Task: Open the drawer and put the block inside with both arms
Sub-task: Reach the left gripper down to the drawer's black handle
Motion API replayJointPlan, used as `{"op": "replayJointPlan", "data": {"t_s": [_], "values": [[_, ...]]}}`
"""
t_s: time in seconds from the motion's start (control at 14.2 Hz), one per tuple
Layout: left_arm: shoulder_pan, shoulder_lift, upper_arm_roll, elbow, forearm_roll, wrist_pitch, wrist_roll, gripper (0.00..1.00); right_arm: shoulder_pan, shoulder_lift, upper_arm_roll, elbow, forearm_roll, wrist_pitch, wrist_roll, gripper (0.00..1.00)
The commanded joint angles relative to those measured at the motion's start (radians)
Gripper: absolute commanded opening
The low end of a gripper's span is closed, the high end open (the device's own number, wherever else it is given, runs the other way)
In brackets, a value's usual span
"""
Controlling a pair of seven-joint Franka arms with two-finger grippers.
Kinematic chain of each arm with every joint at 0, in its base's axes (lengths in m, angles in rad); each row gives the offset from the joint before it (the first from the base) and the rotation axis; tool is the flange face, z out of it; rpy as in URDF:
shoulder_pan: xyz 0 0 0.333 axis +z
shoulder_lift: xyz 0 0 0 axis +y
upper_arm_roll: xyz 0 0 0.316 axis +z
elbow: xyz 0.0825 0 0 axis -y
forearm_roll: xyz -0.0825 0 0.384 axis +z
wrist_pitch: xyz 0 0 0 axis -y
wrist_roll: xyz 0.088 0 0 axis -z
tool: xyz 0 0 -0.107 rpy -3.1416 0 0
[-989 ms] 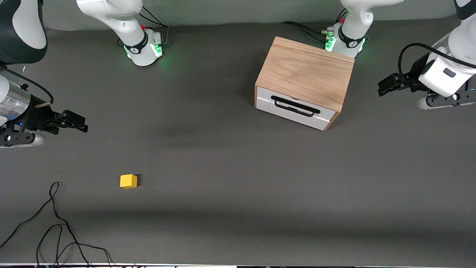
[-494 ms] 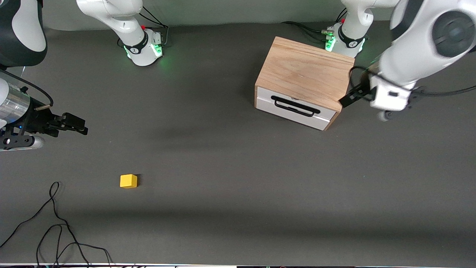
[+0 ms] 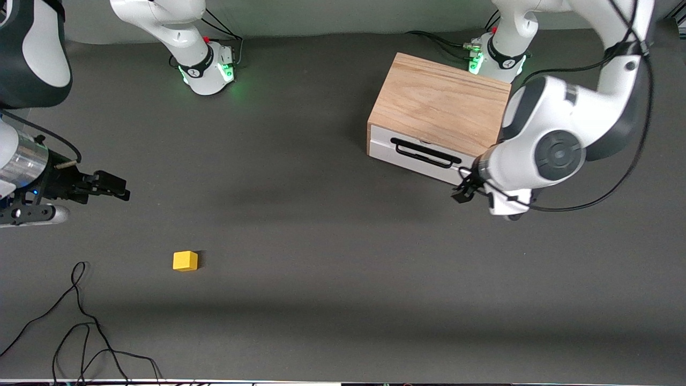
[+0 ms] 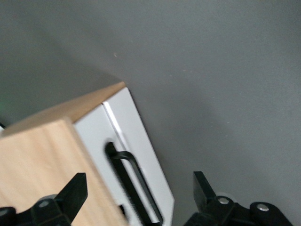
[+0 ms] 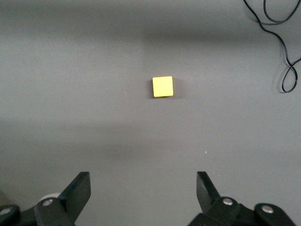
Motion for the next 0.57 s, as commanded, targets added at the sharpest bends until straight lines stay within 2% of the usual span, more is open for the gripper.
{"op": "replayJointPlan", "data": {"t_s": [0.0, 0.28, 0.49], "values": [[-0.047, 0.051, 0.011, 0.014, -0.009, 0.047, -0.110, 1.00, 0.002, 0.048, 0.005, 0.057, 0.010, -0.007, 0.021, 1.00], [-0.093, 0.088, 0.011, 0.008, -0.014, 0.061, -0.319, 1.00, -0.002, 0.048, 0.003, 0.048, 0.010, -0.007, 0.021, 1.00], [-0.111, 0.081, 0.012, -0.050, -0.009, 0.033, -0.353, 1.00, -0.002, 0.048, 0.003, 0.048, 0.009, -0.009, 0.019, 1.00]]}}
